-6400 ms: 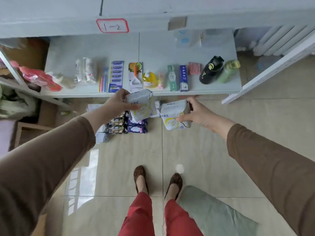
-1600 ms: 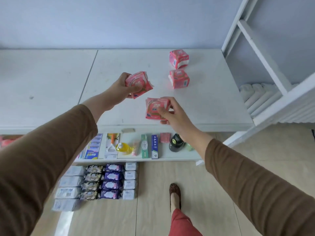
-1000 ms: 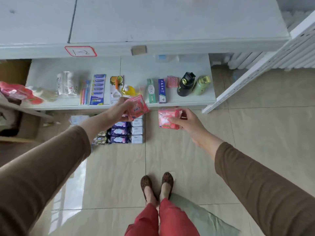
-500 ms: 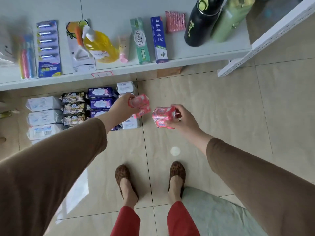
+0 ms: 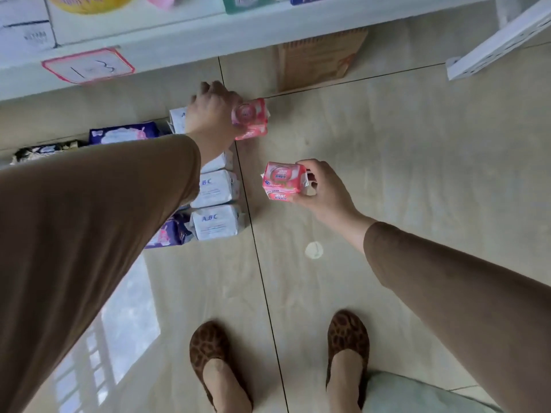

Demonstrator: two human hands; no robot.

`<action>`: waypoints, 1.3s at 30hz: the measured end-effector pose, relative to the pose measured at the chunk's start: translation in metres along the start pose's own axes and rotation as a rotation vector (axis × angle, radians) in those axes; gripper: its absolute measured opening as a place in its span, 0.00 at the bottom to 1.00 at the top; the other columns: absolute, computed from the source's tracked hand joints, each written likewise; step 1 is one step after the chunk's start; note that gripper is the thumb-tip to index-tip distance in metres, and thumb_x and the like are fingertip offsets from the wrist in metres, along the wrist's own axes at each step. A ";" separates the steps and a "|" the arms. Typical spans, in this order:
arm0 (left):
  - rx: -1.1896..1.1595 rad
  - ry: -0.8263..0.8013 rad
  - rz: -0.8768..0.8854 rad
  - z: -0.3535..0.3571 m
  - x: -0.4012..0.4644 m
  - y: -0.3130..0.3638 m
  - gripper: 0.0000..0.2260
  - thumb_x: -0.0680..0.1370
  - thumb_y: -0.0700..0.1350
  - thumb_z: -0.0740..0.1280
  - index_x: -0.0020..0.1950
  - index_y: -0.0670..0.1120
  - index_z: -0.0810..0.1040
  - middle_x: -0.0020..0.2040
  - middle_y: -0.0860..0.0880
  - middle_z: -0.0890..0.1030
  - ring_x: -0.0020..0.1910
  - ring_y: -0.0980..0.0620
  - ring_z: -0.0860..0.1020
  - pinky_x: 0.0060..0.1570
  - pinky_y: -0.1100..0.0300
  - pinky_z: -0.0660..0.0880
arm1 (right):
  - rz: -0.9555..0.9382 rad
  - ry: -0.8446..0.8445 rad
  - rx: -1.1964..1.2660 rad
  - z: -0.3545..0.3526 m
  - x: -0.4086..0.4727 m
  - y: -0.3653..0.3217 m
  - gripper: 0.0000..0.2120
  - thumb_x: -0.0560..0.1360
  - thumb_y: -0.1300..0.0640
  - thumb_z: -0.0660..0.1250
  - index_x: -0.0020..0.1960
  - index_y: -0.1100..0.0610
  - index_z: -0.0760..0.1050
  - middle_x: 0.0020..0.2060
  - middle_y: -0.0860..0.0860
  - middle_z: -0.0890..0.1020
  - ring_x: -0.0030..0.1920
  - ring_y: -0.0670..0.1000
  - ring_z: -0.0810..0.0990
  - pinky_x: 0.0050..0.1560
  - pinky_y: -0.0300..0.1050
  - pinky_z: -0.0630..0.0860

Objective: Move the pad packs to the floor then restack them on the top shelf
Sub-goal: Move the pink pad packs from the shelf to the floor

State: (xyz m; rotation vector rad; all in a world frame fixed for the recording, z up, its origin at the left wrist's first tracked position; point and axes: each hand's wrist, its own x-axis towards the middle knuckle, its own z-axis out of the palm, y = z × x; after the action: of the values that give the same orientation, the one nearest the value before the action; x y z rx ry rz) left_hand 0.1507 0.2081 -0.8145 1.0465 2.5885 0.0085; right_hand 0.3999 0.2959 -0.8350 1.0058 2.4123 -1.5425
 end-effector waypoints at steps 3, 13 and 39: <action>0.087 0.048 0.037 0.021 0.023 -0.009 0.22 0.71 0.57 0.73 0.61 0.49 0.79 0.56 0.42 0.78 0.60 0.40 0.70 0.57 0.48 0.67 | -0.030 0.003 -0.002 0.015 0.016 0.011 0.24 0.68 0.59 0.75 0.63 0.53 0.73 0.54 0.51 0.78 0.54 0.51 0.78 0.57 0.53 0.76; 0.161 0.059 0.059 0.044 0.034 -0.015 0.33 0.70 0.66 0.70 0.68 0.49 0.71 0.62 0.43 0.76 0.64 0.41 0.69 0.61 0.46 0.64 | -0.060 0.006 -0.026 0.034 0.037 0.019 0.26 0.70 0.59 0.74 0.66 0.53 0.72 0.58 0.48 0.79 0.57 0.50 0.77 0.58 0.49 0.76; -0.153 0.057 -0.019 0.036 -0.122 -0.045 0.20 0.75 0.47 0.69 0.67 0.51 0.72 0.64 0.50 0.74 0.62 0.45 0.69 0.62 0.50 0.69 | 0.071 -0.029 -0.135 0.055 0.105 -0.002 0.35 0.75 0.58 0.72 0.77 0.55 0.61 0.62 0.55 0.80 0.65 0.58 0.75 0.62 0.45 0.72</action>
State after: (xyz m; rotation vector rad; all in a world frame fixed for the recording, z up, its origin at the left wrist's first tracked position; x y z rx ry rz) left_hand 0.2136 0.0885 -0.8156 0.9795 2.6007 0.2309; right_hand 0.3037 0.2981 -0.9042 1.0232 2.3962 -1.3428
